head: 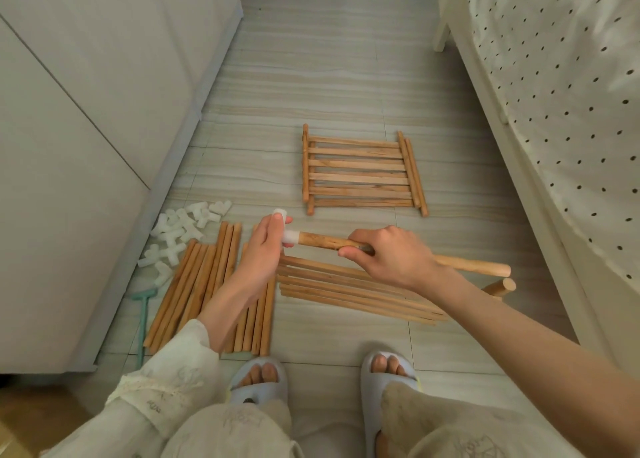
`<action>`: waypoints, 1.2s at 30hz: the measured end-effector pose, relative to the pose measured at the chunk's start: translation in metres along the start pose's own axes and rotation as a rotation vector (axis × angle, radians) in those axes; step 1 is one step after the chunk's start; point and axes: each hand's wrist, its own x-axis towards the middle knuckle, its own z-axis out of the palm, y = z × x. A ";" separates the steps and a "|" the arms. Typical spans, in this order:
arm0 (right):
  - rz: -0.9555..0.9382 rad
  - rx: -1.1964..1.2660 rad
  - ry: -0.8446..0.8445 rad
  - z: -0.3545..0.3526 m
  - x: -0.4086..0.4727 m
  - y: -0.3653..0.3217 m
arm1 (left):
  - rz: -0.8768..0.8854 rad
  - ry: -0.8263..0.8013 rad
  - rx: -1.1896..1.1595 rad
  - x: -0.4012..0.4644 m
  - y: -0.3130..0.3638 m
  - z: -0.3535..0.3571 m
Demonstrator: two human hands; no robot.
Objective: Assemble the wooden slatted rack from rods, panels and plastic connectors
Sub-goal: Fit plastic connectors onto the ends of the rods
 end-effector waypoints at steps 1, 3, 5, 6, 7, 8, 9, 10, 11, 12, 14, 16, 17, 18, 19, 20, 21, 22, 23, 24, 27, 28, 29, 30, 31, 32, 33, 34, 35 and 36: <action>0.013 0.034 -0.012 0.001 -0.001 0.000 | -0.001 -0.004 -0.002 0.001 0.000 0.000; 0.028 0.067 -0.018 0.001 0.000 -0.001 | -0.002 -0.011 -0.009 0.003 0.001 0.001; 0.035 0.068 -0.028 0.000 0.000 -0.001 | -0.001 -0.012 -0.015 0.004 0.001 0.002; 0.032 0.055 -0.036 0.000 0.000 -0.002 | 0.005 -0.013 -0.009 0.004 0.000 0.002; 0.024 0.036 -0.040 0.001 -0.001 -0.002 | 0.006 -0.016 -0.007 0.004 -0.001 0.002; 0.018 0.017 -0.039 0.001 -0.001 -0.002 | 0.003 -0.018 -0.015 0.004 -0.001 0.002; 0.016 0.001 -0.036 0.000 -0.001 -0.002 | -0.001 -0.020 -0.024 0.004 -0.002 0.001; 0.014 -0.014 -0.032 0.000 -0.002 -0.002 | -0.004 -0.021 -0.026 0.003 -0.002 0.001; 0.007 -0.035 -0.023 0.000 -0.002 -0.002 | -0.006 -0.017 -0.022 0.002 -0.003 0.001; 0.002 -0.074 0.000 0.001 -0.002 -0.003 | -0.007 -0.007 -0.018 0.001 -0.001 0.001; 0.007 -0.178 0.117 0.005 0.000 -0.003 | -0.023 -0.005 -0.012 0.001 0.002 0.000; 0.010 -0.253 0.281 0.012 0.001 -0.004 | -0.044 -0.046 -0.005 0.002 0.003 -0.003; 0.024 -0.286 0.355 0.016 0.002 -0.004 | -0.052 -0.068 -0.001 0.002 0.003 -0.005; 0.049 -0.312 0.421 0.018 0.002 -0.005 | -0.056 -0.082 0.009 0.001 0.002 -0.007; 0.073 -0.324 0.477 0.018 0.002 -0.006 | -0.053 -0.086 0.020 0.000 0.001 -0.008; 0.081 -0.328 0.543 0.020 0.000 -0.008 | -0.056 -0.086 0.032 -0.002 0.001 -0.009; 0.056 -0.322 0.610 0.022 -0.001 -0.010 | -0.069 -0.091 0.036 -0.004 0.001 -0.009; -0.004 -0.303 0.655 0.026 -0.004 -0.013 | -0.087 -0.099 0.033 -0.004 0.002 -0.009; -0.077 -0.272 0.656 0.033 -0.006 -0.015 | -0.103 -0.106 0.025 -0.003 0.001 -0.009; -0.139 -0.253 0.611 0.041 -0.008 -0.018 | -0.115 -0.109 0.018 -0.002 0.001 -0.010; -0.147 -0.302 0.411 0.068 -0.004 -0.019 | -0.139 -0.130 -0.071 0.001 -0.001 -0.016; -0.130 -0.305 0.359 0.074 0.001 -0.017 | -0.147 -0.153 -0.098 0.000 -0.004 -0.020; -0.126 -0.303 0.326 0.078 0.007 -0.015 | -0.157 -0.179 -0.139 -0.001 -0.008 -0.023; -0.130 -0.303 0.306 0.080 0.013 -0.012 | -0.171 -0.201 -0.200 -0.002 -0.012 -0.027; -0.136 -0.311 0.301 0.081 0.019 -0.009 | -0.186 -0.206 -0.254 -0.002 -0.018 -0.030; -0.147 -0.320 0.311 0.080 0.025 -0.006 | -0.196 -0.183 -0.266 0.000 -0.024 -0.034; -0.164 -0.325 0.331 0.078 0.032 -0.004 | -0.202 -0.138 -0.215 0.004 -0.034 -0.039; -0.185 -0.324 0.347 0.075 0.038 -0.002 | -0.209 -0.072 -0.117 0.008 -0.045 -0.043; -0.204 -0.319 0.345 0.072 0.044 -0.001 | -0.227 0.001 0.010 0.014 -0.062 -0.051; -0.213 -0.312 0.327 0.069 0.049 0.001 | -0.256 0.059 0.140 0.021 -0.081 -0.061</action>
